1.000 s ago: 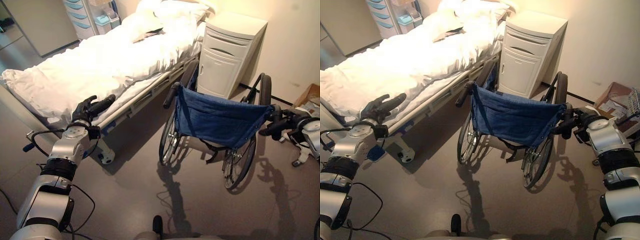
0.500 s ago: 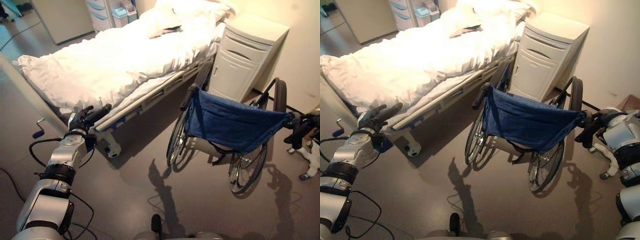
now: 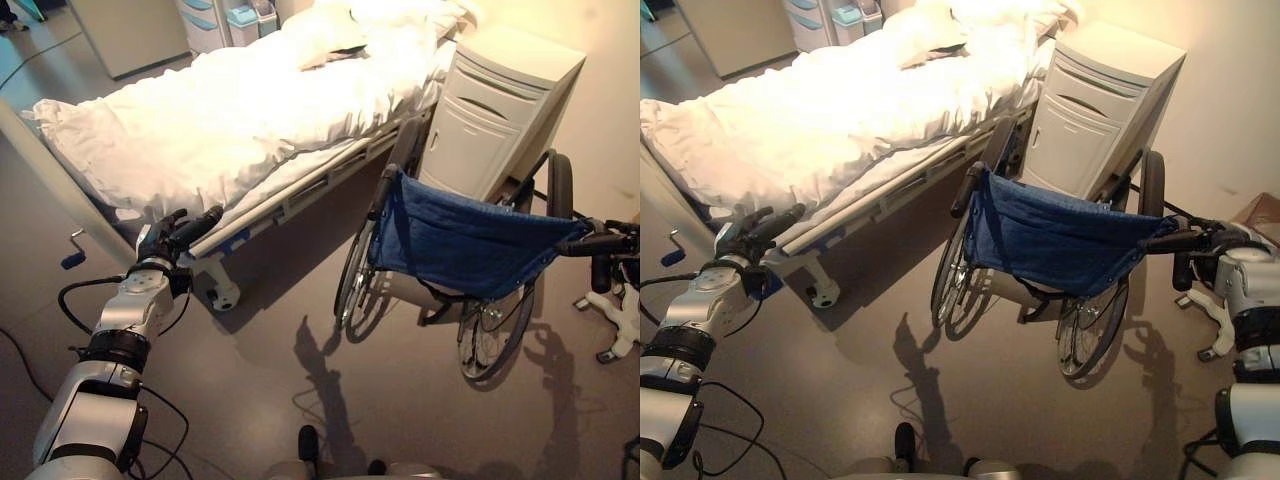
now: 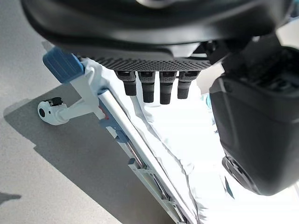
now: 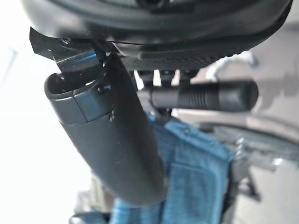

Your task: Push the wheelchair next to the bed

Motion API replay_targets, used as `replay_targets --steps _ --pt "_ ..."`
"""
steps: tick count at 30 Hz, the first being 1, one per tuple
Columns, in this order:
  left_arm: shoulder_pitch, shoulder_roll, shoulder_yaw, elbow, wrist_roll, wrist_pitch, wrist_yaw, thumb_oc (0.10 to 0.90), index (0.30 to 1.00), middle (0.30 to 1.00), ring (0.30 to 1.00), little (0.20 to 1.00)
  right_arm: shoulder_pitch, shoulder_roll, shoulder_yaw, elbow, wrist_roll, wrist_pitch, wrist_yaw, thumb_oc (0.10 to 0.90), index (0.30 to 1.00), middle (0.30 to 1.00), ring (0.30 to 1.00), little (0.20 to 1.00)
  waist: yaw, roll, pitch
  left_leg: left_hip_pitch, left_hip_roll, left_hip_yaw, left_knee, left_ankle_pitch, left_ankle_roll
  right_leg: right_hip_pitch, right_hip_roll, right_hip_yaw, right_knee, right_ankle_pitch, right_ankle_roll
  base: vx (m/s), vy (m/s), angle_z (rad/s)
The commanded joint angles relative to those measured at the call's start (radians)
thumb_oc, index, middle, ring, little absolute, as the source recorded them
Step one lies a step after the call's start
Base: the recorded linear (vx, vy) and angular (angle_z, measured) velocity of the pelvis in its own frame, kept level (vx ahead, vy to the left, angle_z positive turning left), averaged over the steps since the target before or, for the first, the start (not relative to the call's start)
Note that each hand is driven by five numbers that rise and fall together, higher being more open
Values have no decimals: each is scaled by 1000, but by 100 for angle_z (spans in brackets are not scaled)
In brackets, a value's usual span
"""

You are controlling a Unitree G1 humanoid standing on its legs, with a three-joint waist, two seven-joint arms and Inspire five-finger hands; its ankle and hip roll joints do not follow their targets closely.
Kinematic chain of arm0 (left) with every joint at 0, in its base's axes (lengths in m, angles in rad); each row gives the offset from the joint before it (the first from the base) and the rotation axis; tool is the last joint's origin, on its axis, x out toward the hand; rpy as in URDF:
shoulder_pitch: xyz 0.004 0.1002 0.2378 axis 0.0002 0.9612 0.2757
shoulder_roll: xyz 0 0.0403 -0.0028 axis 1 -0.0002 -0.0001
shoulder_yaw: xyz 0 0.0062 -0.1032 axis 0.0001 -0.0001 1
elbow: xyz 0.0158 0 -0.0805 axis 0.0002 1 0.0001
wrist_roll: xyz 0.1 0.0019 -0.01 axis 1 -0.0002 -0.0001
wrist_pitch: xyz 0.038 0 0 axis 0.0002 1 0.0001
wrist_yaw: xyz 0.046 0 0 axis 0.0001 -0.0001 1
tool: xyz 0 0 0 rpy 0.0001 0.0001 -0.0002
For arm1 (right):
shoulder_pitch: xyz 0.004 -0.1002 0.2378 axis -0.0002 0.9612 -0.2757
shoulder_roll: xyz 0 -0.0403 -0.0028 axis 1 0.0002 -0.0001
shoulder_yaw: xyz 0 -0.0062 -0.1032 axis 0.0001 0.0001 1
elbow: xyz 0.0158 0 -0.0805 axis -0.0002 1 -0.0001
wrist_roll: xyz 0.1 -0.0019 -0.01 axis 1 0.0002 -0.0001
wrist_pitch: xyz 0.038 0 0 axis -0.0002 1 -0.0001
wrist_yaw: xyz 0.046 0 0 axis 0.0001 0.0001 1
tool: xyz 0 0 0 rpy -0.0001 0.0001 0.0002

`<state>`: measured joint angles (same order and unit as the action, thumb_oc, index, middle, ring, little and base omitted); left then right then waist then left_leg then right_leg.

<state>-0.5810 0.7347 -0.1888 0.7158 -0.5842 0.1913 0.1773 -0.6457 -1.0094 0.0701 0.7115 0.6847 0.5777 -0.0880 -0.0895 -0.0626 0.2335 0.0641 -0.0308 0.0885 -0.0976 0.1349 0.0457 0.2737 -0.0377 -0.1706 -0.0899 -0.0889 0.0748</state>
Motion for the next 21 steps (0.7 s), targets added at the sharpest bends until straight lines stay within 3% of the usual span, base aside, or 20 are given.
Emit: replay_targets --steps 1,9,16,19,21 --pt "-10 57 32 -70 18 -132 0 800 900 900 900 900 -42 27 -47 -63 200 -184 -50 800 900 900 900 900 65 -8 -142 129 4 89 10 -180 -31 -121 -29 44 26 147 39 0 0 0" --pt "-10 64 16 -58 -3 -151 4 800 900 900 900 900 -39 -17 -141 -20 398 -221 -160 800 900 900 900 900 46 -6 -147 123 -2 98 10 -185 -24 -145 -29 81 33 156 47 -21 23 -5" --pt "-14 57 5 -60 -6 -150 11 800 900 900 900 900 -33 -41 -160 19 372 -250 -193 800 900 900 900 900 39 -5 -146 116 -5 101 12 -182 -16 -168 -31 105 53 161 53 -13 11 -4" --pt "-6 46 4 -68 -17 -152 24 800 900 900 900 900 -11 -40 -165 -7 318 -320 -215 800 900 900 900 900 34 -4 -141 111 -7 103 14 -180 -12 -181 -33 115 63 164 55 0 0 0" --pt "20 34 22 -82 -31 -156 33 800 900 900 900 900 33 -13 -188 -76 254 -400 -245 800 900 900 900 900 27 1 -135 108 -9 107 16 -180 -9 -190 -34 123 69 167 56 -12 27 -4"
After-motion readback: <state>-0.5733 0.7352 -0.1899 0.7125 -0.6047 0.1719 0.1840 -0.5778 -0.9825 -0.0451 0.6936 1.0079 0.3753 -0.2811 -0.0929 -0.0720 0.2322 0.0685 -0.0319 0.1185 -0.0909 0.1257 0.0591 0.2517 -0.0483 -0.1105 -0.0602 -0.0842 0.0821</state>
